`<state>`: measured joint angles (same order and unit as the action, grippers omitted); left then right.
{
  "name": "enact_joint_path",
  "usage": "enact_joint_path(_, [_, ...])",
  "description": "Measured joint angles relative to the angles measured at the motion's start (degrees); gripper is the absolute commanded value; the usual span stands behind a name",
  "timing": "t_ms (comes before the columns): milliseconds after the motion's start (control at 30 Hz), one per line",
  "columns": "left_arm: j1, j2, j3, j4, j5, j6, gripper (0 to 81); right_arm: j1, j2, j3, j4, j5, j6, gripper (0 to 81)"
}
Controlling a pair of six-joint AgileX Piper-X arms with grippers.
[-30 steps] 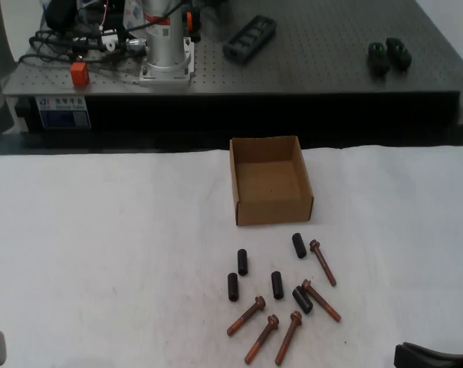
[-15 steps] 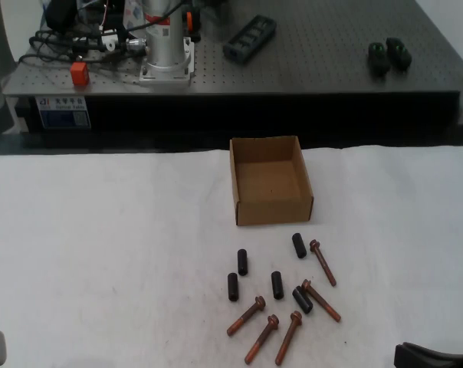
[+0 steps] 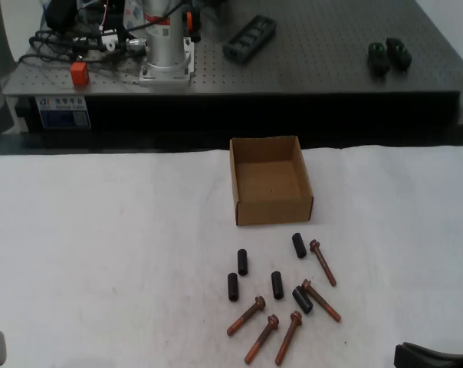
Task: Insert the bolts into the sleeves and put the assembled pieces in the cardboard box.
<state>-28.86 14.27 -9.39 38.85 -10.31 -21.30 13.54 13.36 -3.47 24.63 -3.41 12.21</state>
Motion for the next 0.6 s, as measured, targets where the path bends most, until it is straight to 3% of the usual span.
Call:
enact_joint_path(133, [0.0, 0.0, 0.2, -2.1, 1.1, -0.5, 0.6, 0.0, 0.6, 1.5, -15.2, 0.0, 5.1, 6.5])
enact_joint_path(233, [0.0, 0.0, 0.2, -10.5, 8.7, -3.0, 0.6, 0.0, 4.3, -0.3, -20.2, -0.8, 6.5, 7.9])
enact_joint_path(367, [0.0, 0.0, 0.2, -15.4, 13.2, -3.4, 1.0, 0.0, 16.6, -6.2, -19.7, -2.7, 4.7, 22.2])
enact_joint_path(433, [0.0, 0.0, 0.2, -15.5, 13.6, -3.4, 6.5, 0.0, 24.8, -10.9, -17.8, -2.8, 2.0, 30.4])
enact_joint_path(600, [0.0, 0.0, 0.2, -15.5, 13.9, -3.4, 30.9, 0.0, 45.0, -24.6, -9.2, -0.7, -5.8, 31.6])
